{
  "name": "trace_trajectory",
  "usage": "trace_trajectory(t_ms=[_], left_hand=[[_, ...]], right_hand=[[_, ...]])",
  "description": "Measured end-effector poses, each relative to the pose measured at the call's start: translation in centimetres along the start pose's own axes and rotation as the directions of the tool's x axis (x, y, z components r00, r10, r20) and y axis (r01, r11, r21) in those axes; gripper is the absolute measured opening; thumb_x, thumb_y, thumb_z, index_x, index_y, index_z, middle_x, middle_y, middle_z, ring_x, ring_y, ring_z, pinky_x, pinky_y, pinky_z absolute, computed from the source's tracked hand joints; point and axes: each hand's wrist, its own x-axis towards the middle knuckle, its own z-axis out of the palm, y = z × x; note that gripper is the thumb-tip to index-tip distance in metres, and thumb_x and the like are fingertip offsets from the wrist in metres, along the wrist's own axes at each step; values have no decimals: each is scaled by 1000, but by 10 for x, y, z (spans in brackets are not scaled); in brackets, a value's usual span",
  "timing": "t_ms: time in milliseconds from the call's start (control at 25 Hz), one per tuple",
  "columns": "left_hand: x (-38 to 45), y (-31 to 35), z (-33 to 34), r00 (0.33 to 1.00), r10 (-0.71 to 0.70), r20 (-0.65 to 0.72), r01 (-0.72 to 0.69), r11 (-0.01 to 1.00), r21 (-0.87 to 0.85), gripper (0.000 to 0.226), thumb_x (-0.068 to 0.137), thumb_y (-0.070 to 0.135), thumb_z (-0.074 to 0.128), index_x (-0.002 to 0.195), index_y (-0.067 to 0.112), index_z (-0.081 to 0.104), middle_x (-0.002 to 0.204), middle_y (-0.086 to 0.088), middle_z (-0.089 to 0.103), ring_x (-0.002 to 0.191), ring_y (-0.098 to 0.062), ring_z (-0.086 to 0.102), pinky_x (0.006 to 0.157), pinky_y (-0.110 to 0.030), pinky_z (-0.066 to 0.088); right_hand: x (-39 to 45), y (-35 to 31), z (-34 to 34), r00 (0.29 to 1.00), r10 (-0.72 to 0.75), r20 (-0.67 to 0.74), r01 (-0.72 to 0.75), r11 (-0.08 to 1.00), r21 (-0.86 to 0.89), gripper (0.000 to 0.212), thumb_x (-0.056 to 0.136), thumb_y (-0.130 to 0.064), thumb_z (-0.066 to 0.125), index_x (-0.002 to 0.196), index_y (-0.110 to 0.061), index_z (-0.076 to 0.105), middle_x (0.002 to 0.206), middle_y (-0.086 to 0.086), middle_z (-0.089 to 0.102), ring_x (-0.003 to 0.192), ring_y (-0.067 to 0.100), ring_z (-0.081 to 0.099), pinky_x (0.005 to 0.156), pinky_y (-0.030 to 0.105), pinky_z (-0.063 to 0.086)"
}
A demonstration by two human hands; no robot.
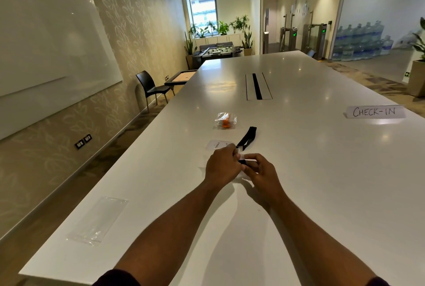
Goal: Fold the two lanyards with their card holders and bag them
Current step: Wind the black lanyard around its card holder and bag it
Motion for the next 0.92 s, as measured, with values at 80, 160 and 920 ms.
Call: trace_trajectory(t_ms=[80, 160, 920], left_hand=[[1, 2, 2, 999, 27, 19, -27, 1000, -2, 8, 92, 22, 58, 86, 23, 54, 81, 5, 59, 74, -15, 58, 64, -26, 44], [0, 4, 6, 998, 57, 24, -57, 998, -1, 6, 92, 20, 58, 88, 23, 54, 83, 5, 59, 76, -13, 58, 63, -24, 43], [29, 4, 25, 970, -187, -155, 125, 932, -342, 42, 89, 50, 66, 110, 19, 48, 104, 3, 59, 86, -14, 60, 62, -21, 43]], right_hand=[[1, 0, -1, 999, 21, -36, -21, 1000, -18, 15, 92, -1, 70, 103, -11, 69, 87, -9, 79, 81, 8, 76, 65, 15, 56], [3, 1, -2, 997, 16, -70, -21, 997, -75, 16, 88, 2, 72, 94, -12, 71, 81, -3, 78, 74, 11, 75, 65, 19, 57], [54, 1, 9, 926, 132, -354, -56, 974, 218, 13, 86, -2, 78, 89, 9, 71, 72, 6, 74, 67, 10, 73, 70, 20, 61]])
